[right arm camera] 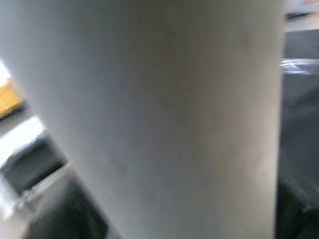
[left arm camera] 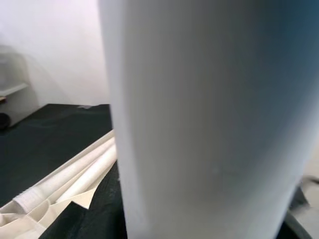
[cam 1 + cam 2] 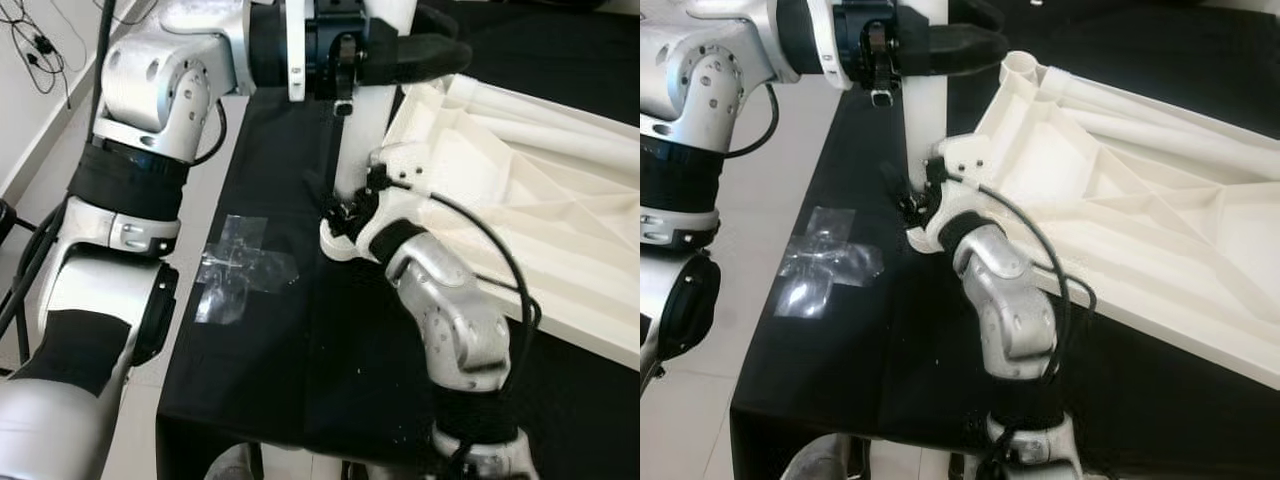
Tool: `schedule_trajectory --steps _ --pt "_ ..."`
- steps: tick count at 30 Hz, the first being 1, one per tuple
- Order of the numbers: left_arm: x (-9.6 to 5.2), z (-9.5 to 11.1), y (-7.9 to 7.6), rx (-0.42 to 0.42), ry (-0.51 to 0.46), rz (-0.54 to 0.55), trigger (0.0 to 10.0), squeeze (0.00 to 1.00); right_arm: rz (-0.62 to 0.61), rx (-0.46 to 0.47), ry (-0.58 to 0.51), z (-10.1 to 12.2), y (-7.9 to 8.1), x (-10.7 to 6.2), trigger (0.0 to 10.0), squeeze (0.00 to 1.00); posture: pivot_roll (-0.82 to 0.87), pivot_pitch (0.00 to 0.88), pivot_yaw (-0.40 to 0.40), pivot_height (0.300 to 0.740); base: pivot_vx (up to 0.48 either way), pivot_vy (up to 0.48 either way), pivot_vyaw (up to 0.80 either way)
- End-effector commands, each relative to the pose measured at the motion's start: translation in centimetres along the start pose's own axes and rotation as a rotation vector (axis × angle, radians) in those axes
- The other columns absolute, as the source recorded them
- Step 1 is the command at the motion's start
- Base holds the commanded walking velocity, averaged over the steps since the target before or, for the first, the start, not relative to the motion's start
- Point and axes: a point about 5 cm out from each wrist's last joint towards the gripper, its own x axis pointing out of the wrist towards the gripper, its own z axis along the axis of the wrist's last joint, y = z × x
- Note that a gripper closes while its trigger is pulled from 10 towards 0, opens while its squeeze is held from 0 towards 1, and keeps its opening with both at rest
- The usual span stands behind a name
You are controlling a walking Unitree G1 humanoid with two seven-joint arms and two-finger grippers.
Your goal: Building children table
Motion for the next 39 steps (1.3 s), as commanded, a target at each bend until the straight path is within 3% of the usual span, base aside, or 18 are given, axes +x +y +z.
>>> schedule_trajectory --steps 1,2,5,6,8,9,12,13,14,15,16,23,30,31,32,39 --pt "1.5 -0.1 -1.2 0.000 -0.005 -0.125 0.0 0.00 0.347 -0.111 -0.014 1.3 1.0 1.3 10.0 1.00 0.05 0.296 -0.019 0.740 0.000 0.000 0.00" --pt "1.6 -0.2 -1.2 -0.001 -0.007 -0.130 0.0 0.00 0.418 -0.125 0.004 1.5 0.6 1.4 10.0 0.17 0.05 0.296 -0.015 0.740 0.000 0.000 0.00" --pt "1.6 -0.2 -1.2 -0.002 -0.008 -0.133 0.0 0.00 0.452 -0.124 0.015 1.7 0.3 1.5 10.0 0.17 0.05 0.296 -0.015 0.740 0.000 0.000 0.00" --pt "1.6 -0.2 -1.2 -0.002 -0.009 -0.136 0.0 0.00 0.482 -0.137 0.015 1.8 -0.1 1.9 10.0 0.00 0.05 0.295 -0.011 0.740 0.000 0.000 0.00" --pt "1.6 -0.2 -1.2 -0.002 -0.009 -0.136 0.0 0.00 0.482 -0.137 0.015 1.8 -0.1 1.9 10.0 0.00 0.05 0.295 -0.011 0.740 0.000 0.000 0.00" --pt "1.9 -0.1 -1.3 -0.004 -0.010 -0.144 0.0 0.00 0.554 -0.138 0.038 2.0 -0.6 2.8 10.0 0.00 0.06 0.296 -0.008 0.740 0.000 0.000 0.00" --pt "2.0 -0.1 -1.4 -0.007 -0.009 -0.149 0.0 0.00 0.647 -0.091 0.050 2.0 -0.5 3.3 9.8 0.00 0.07 0.298 -0.005 0.740 0.000 0.000 0.00" --pt "2.0 -0.1 -1.4 -0.008 -0.008 -0.150 0.0 0.00 0.694 -0.075 0.054 1.9 -0.4 3.3 4.7 0.00 0.07 0.300 -0.004 0.740 0.000 0.000 0.00" --pt "2.0 -0.1 -1.4 -0.009 -0.008 -0.152 0.0 0.00 0.745 -0.066 0.061 1.7 -0.4 3.2 1.4 0.00 0.07 0.300 -0.004 0.740 0.000 0.000 0.00" --pt "2.0 -0.1 -1.4 -0.009 -0.008 -0.152 0.0 0.00 0.745 -0.066 0.061 1.7 -0.4 3.2 1.4 0.00 0.07 0.300 -0.004 0.740 0.000 0.000 0.00" --pt "2.1 -0.1 -1.4 -0.010 -0.007 -0.153 0.0 0.00 0.813 -0.055 0.072 1.4 -0.3 3.1 0.0 0.00 0.07 0.300 -0.004 0.740 0.000 0.000 0.00" --pt "2.2 0.0 -1.4 -0.010 -0.007 -0.158 0.0 0.00 0.948 -0.053 0.081 0.9 -0.4 3.1 0.0 0.00 0.08 0.307 0.002 0.740 0.000 0.000 0.00" --pt "2.3 0.0 -1.4 0.001 -0.014 -0.150 0.0 0.00 0.951 -0.061 0.062 0.7 -0.4 3.2 0.0 0.00 0.08 0.308 0.004 0.740 0.000 0.000 0.00" --pt "2.3 0.0 -1.3 0.006 -0.017 -0.128 8.9 0.00 0.937 -0.062 0.048 0.8 -0.4 3.1 0.0 0.00 0.08 0.308 0.004 0.740 0.000 0.000 0.00" --pt "2.3 0.0 -1.2 0.006 -0.021 -0.113 10.0 1.00 0.922 -0.063 0.038 0.8 -0.4 3.0 0.0 0.00 0.08 0.308 0.004 0.740 0.000 0.000 0.00" --pt "2.3 -0.1 -1.1 0.008 -0.017 -0.113 10.0 1.00 0.863 -0.089 0.011 0.5 -0.4 1.9 0.0 0.00 0.07 0.297 0.007 0.740 0.000 0.000 0.00"
